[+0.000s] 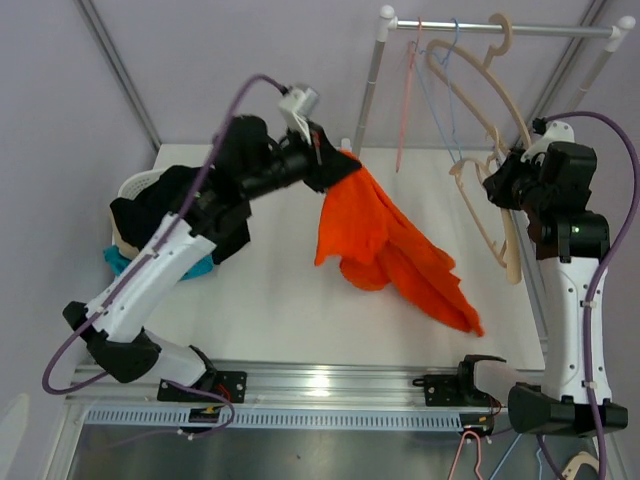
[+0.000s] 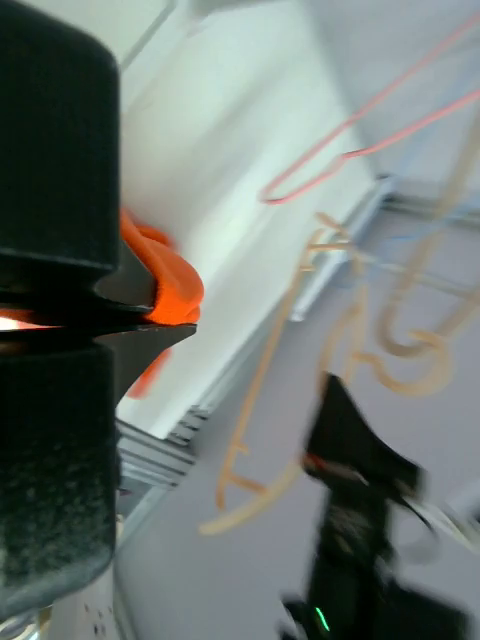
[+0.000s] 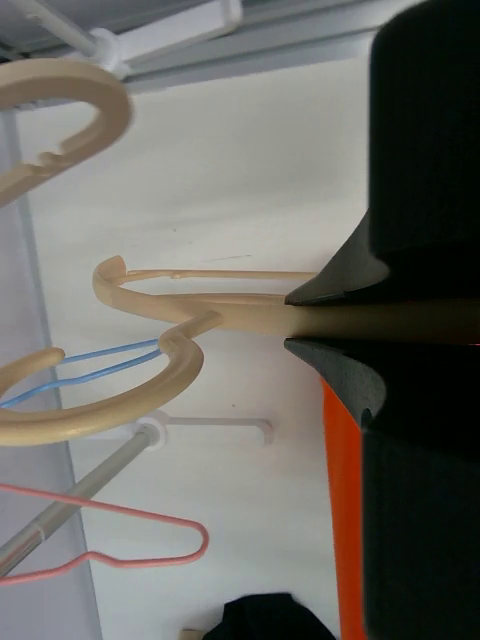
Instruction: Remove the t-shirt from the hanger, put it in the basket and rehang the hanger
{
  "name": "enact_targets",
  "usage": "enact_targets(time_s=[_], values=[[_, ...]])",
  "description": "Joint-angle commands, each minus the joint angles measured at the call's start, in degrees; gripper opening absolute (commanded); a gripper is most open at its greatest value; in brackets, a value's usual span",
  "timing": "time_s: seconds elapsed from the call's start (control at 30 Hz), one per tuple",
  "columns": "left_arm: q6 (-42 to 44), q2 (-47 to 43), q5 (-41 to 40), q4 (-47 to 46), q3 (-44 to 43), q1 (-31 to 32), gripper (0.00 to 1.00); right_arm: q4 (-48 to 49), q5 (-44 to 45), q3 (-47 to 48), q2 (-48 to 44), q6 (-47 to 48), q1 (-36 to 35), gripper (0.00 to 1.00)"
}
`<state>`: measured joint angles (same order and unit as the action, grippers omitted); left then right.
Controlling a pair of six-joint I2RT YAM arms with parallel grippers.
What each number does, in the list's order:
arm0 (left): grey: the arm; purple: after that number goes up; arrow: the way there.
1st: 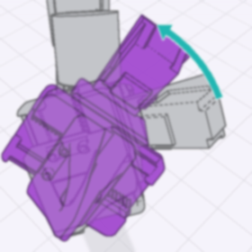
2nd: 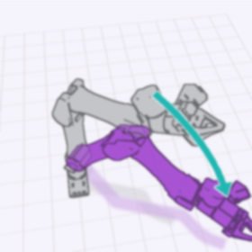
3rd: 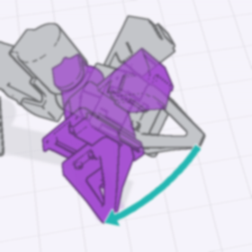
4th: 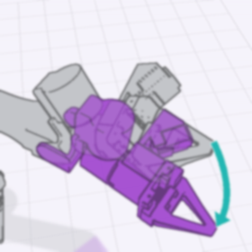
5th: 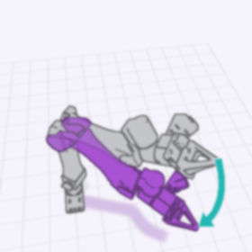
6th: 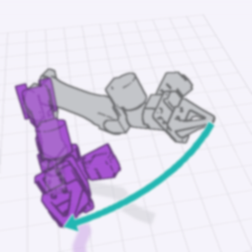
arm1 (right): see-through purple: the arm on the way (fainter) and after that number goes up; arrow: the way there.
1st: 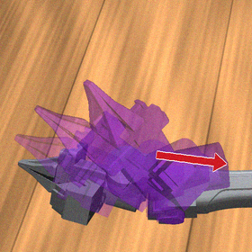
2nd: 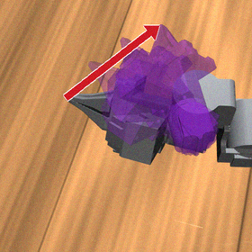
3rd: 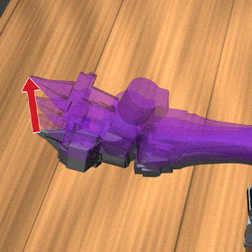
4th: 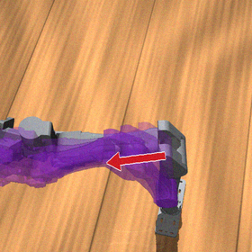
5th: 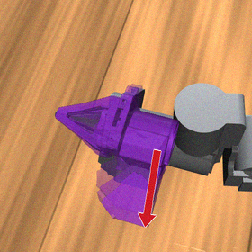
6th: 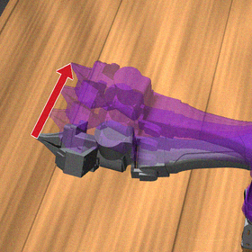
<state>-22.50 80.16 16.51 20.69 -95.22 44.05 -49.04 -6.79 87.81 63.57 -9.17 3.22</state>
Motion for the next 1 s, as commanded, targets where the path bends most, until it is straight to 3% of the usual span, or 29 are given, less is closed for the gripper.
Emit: enact_targets(time_s=[0.0,0.07,0.23,0.3,0.37,0.4,0.5,0.67,0.87,0.97], values=[[4.8,1.5,-1.0,12.6,-20.3,-1.9,0.01,9.7,-3.5,6.2,0.9,7.6,-0.2,0.00],[5.9,4.3,-2.1,14.8,-32.0,-4.2,0.01,9.7,-4.2,8.9,4.9,8.9,-0.1,0.00],[8.0,4.7,-5.3,12.6,-42.8,-11.3,0.01,15.0,-6.7,13.6,9.8,10.3,0.1,0.00],[8.7,3.1,-8.1,10.0,-42.6,-16.7,0.01,15.3,-7.5,15.8,11.8,10.4,0.6,0.00],[13.3,-1.4,-12.2,1.0,-36.5,-20.8,0.01,16.3,-8.1,19.3,15.1,10.7,1.0,0.00],[15.4,-2.9,-13.9,-3.3,-27.7,-22.1,0.01,17.9,-8.4,19.7,15.8,10.5,1.2,0.00],[20.0,-4.5,-15.2,-14.2,-23.4,-28.1,0.01,23.6,-10.0,22.2,19.7,9.4,2.0,0.00],[16.9,2.0,-4.5,-16.4,-32.0,-40.9,0.01,24.5,-10.6,33.5,28.3,7.1,2.0,0.00],[14.4,11.8,-0.2,-17.5,-45.6,-48.3,0.01,25.1,-13.3,46.6,40.1,3.0,2.1,0.00],[12.6,11.5,-1.5,-15.7,-43.8,-50.4,0.01,25.5,-13.8,52.2,45.0,1.2,1.8,0.00]])
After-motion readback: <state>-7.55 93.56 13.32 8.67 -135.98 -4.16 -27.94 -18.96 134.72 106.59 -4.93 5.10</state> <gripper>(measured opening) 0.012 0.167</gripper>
